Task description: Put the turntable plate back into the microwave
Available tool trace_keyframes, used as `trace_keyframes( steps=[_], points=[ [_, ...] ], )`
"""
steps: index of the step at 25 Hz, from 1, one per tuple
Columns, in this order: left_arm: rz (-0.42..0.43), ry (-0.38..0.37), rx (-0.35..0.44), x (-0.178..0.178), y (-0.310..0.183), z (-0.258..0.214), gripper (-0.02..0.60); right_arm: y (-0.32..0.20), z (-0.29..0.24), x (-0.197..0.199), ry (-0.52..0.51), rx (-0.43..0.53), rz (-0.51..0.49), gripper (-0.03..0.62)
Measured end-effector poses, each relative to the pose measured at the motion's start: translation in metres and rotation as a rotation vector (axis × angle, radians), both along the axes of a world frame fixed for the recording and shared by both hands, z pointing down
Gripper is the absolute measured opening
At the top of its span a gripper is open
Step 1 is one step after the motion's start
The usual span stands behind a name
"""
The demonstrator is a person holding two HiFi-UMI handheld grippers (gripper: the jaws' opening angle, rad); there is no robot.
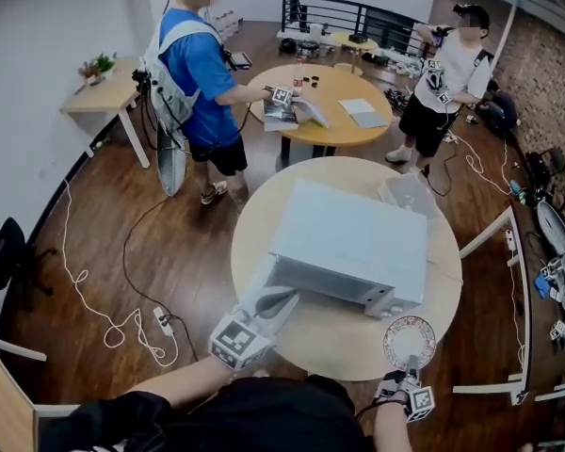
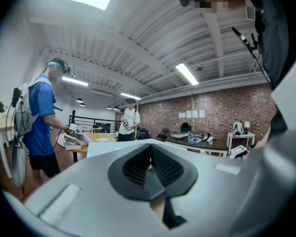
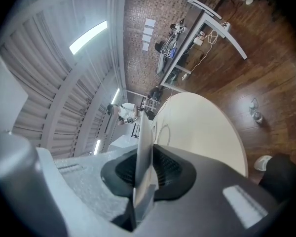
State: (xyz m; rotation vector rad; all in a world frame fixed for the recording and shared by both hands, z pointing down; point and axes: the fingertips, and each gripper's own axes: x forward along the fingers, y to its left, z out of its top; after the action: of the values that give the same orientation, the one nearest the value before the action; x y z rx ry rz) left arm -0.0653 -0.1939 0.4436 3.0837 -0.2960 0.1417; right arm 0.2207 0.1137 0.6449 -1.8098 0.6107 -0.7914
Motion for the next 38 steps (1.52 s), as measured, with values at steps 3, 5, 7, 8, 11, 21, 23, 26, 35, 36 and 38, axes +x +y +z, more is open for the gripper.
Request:
trace_keyframes(
  steps=[3,5,7,8,11,21,23,26,35,36,38],
  points=[
    [-0.004,0.005,0.000,-0.005,-0.001,-0.002,0.005,-0.003,0.000,-0.003,0.004,0.001,-0.010,0.034],
    [-0.009,0.005,0.002,-0.009,-0.002,-0.003,0.005,-0.006,0.001,-0.005,0.017,0.008,-0.020,0.034],
    [-0.011,0.007,0.001,-0.013,-0.002,-0.004,0.005,-0.007,0.003,-0.007,0.012,0.005,-0.025,0.034],
    [-0.013,0.009,-0.001,-0.014,-0.002,-0.004,0.005,-0.008,0.004,-0.009,0.004,0.001,-0.026,0.034],
    [-0.020,0.013,0.000,-0.021,-0.003,-0.005,0.005,-0.012,0.003,-0.013,-0.001,0.002,-0.029,0.034],
    [-0.057,0.031,-0.009,-0.035,-0.010,-0.014,0.005,-0.026,0.003,-0.027,-0.012,0.013,-0.060,0.034],
    [-0.060,0.028,-0.010,-0.038,-0.010,-0.013,0.005,-0.028,0.005,-0.030,-0.017,0.013,-0.067,0.034],
    [-0.066,0.026,-0.011,-0.041,-0.010,-0.012,0.005,-0.031,0.007,-0.033,-0.026,0.014,-0.075,0.034],
    [-0.080,0.030,-0.013,-0.043,-0.008,-0.011,0.005,-0.045,0.010,-0.041,-0.037,0.018,-0.130,0.034],
    [-0.083,0.030,-0.013,-0.044,-0.008,-0.012,0.005,-0.047,0.011,-0.042,-0.036,0.019,-0.138,0.034],
    [-0.087,0.028,-0.015,-0.046,-0.008,-0.011,0.005,-0.051,0.011,-0.044,-0.034,0.020,-0.152,0.034]
  ],
)
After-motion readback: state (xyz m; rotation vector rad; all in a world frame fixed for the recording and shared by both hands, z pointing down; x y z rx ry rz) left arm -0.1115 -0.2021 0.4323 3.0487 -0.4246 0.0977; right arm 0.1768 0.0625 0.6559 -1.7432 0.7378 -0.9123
